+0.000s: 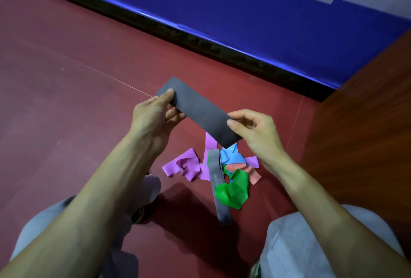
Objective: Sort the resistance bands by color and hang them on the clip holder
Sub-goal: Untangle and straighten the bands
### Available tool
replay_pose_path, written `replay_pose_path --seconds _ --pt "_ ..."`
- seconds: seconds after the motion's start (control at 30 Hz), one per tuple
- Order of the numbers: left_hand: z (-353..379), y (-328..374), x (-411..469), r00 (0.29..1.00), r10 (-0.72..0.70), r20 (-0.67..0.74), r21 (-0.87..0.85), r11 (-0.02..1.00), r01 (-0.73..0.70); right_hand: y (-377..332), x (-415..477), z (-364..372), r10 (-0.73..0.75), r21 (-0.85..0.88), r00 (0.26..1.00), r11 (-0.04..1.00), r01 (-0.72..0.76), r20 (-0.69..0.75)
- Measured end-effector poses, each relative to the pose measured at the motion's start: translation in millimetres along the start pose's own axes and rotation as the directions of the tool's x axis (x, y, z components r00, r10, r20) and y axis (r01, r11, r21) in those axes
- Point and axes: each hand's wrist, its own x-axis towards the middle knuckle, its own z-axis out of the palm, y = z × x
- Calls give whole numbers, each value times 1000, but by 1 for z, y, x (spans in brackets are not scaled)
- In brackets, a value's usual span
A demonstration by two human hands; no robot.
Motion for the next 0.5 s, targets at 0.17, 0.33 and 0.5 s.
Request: replay_pose_path --seconds 0.17,0.33,0.5 --pt "4 -3 -3 999 25 23 82 996 -27 1 -1 -2 -75 -212 997 975 73 -2" --pt "7 -11 -9 995 -2 98 669 740 -65 -2 -3 -4 -157 -338 982 934 114 -102" --pt "8 -21 -16 949 27 315 821 493 -287 -11 -7 -3 -120 -220 989 970 99 -83"
